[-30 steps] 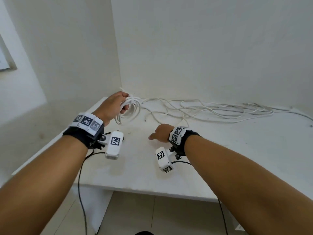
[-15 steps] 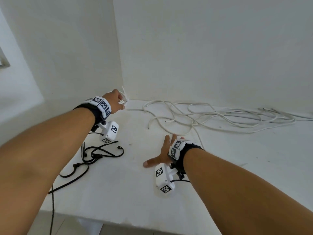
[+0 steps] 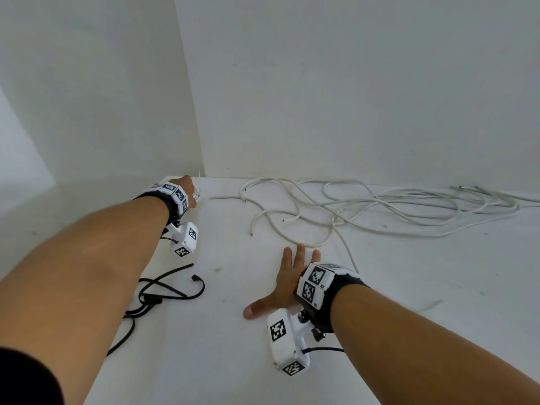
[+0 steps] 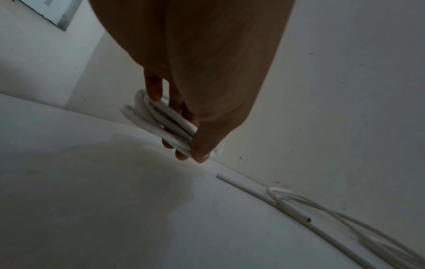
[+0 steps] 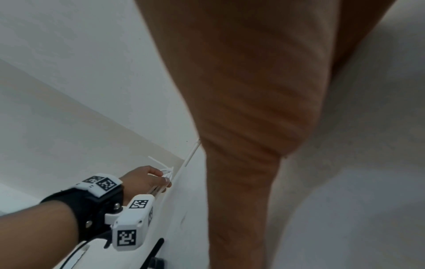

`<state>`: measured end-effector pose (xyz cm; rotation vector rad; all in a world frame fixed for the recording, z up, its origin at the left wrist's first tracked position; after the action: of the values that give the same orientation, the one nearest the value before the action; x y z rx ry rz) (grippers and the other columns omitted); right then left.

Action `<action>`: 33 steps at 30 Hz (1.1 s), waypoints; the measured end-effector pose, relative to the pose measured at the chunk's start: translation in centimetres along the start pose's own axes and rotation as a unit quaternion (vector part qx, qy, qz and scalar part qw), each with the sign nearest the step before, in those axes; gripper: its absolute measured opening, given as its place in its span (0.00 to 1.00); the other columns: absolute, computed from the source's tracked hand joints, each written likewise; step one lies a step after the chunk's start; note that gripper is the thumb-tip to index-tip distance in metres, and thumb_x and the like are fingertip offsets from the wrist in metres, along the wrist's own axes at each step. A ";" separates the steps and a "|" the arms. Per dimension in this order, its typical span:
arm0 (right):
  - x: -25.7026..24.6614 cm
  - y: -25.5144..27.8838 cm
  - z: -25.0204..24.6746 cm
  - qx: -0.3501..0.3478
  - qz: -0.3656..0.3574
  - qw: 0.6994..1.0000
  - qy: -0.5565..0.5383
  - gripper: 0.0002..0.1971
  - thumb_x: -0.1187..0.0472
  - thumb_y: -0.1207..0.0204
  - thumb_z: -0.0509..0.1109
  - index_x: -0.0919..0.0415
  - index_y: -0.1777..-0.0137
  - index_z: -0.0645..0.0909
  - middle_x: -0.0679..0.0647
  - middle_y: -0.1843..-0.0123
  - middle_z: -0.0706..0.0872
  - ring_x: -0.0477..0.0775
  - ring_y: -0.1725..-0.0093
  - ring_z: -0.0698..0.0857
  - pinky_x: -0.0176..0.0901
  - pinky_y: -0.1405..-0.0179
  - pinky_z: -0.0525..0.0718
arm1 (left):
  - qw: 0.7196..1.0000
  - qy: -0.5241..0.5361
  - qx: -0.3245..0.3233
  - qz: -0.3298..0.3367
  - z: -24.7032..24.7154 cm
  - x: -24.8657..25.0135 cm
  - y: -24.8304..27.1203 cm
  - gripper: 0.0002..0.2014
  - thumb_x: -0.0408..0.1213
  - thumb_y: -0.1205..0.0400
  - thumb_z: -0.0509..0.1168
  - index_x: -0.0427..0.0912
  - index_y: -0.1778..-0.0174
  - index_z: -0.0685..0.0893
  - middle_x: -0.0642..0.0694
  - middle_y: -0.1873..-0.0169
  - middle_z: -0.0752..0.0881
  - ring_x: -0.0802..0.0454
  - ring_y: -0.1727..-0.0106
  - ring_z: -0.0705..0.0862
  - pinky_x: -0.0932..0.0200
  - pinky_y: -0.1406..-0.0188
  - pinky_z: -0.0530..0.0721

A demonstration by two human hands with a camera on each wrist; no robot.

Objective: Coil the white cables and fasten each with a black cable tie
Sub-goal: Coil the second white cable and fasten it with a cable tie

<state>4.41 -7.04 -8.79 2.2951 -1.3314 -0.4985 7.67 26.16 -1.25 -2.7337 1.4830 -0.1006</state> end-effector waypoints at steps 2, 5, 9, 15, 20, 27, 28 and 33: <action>0.0 -0.2 0.1 -0.002 0.000 1.000 0.003 0.81 0.14 0.53 0.69 0.57 0.18 0.21 0.63 0.17 0.22 0.77 0.19 0.26 0.79 0.20 0.40 | 1.000 -0.010 -0.004 0.001 0.6 0.3 0.0 0.08 0.38 0.21 0.68 0.49 0.52 0.75 0.44 0.57 0.79 0.46 0.58 0.78 0.57 0.52 0.79; -0.1 -0.1 0.1 -0.005 -0.003 1.000 -0.001 0.80 0.15 0.51 0.70 0.58 0.18 0.21 0.63 0.17 0.21 0.77 0.19 0.26 0.80 0.20 0.41 | 1.000 -0.004 -0.014 -0.023 1.5 0.6 -0.2 0.09 0.37 0.20 0.69 0.45 0.49 0.75 0.43 0.53 0.80 0.45 0.55 0.78 0.57 0.51 0.79; 0.0 0.6 -0.1 0.000 -0.006 1.000 -0.011 0.79 0.18 0.48 0.71 0.59 0.17 0.22 0.64 0.16 0.22 0.77 0.19 0.27 0.78 0.19 0.39 | 1.000 -0.011 -0.012 0.005 1.5 0.9 0.3 0.12 0.45 0.17 0.64 0.40 0.54 0.85 0.42 0.56 0.84 0.41 0.55 0.85 0.59 0.55 0.78; 0.0 0.9 -0.2 0.008 -0.013 1.000 -0.015 0.79 0.17 0.48 0.71 0.59 0.18 0.21 0.64 0.17 0.22 0.76 0.19 0.26 0.80 0.20 0.41 | 0.997 0.063 0.034 -0.020 -1.2 2.2 1.2 0.14 0.47 0.23 0.64 0.39 0.57 0.86 0.39 0.55 0.89 0.39 0.56 0.84 0.53 0.52 0.84; 0.2 0.6 0.1 0.019 -0.015 0.999 -0.024 0.80 0.16 0.52 0.71 0.58 0.17 0.23 0.62 0.16 0.23 0.76 0.18 0.27 0.80 0.21 0.44 | 0.983 0.160 0.036 0.080 -3.4 10.1 3.6 0.13 0.47 0.18 0.67 0.40 0.59 0.86 0.39 0.54 0.89 0.39 0.49 0.84 0.56 0.48 0.81; 0.3 0.1 0.4 0.036 -0.019 0.998 -0.037 0.81 0.15 0.54 0.70 0.57 0.17 0.22 0.62 0.15 0.24 0.74 0.18 0.26 0.80 0.21 0.42 | 0.962 0.179 -0.090 0.184 -1.6 21.3 5.8 0.20 0.58 0.24 0.73 0.41 0.56 0.89 0.46 0.63 0.91 0.49 0.61 0.89 0.60 0.58 0.84; 0.3 0.0 0.4 0.039 -0.020 0.998 -0.036 0.81 0.15 0.55 0.70 0.57 0.17 0.22 0.62 0.15 0.24 0.74 0.18 0.25 0.80 0.21 0.42 | 0.963 0.162 -0.101 0.191 -1.2 21.9 6.0 0.20 0.58 0.26 0.74 0.42 0.56 0.89 0.46 0.64 0.92 0.50 0.61 0.88 0.59 0.57 0.84; 0.2 -0.6 0.4 0.042 -0.029 0.998 -0.031 0.84 0.13 0.60 0.68 0.57 0.18 0.22 0.62 0.15 0.24 0.75 0.19 0.24 0.82 0.22 0.41 | 0.966 0.108 -0.118 0.201 0.7 22.3 6.3 0.13 0.44 0.30 0.81 0.44 0.56 0.87 0.49 0.65 0.90 0.53 0.64 0.87 0.59 0.60 0.83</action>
<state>4.74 -6.99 -9.47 2.4102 -1.3407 -0.5460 14.53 4.05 -1.36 -2.5870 2.2114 -0.2297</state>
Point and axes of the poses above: each hand's wrist, its own y-axis away from the middle knuckle, its own z-axis out of the palm, x = y × z, the point moved 5 cm from there along -y, towards the middle knuckle
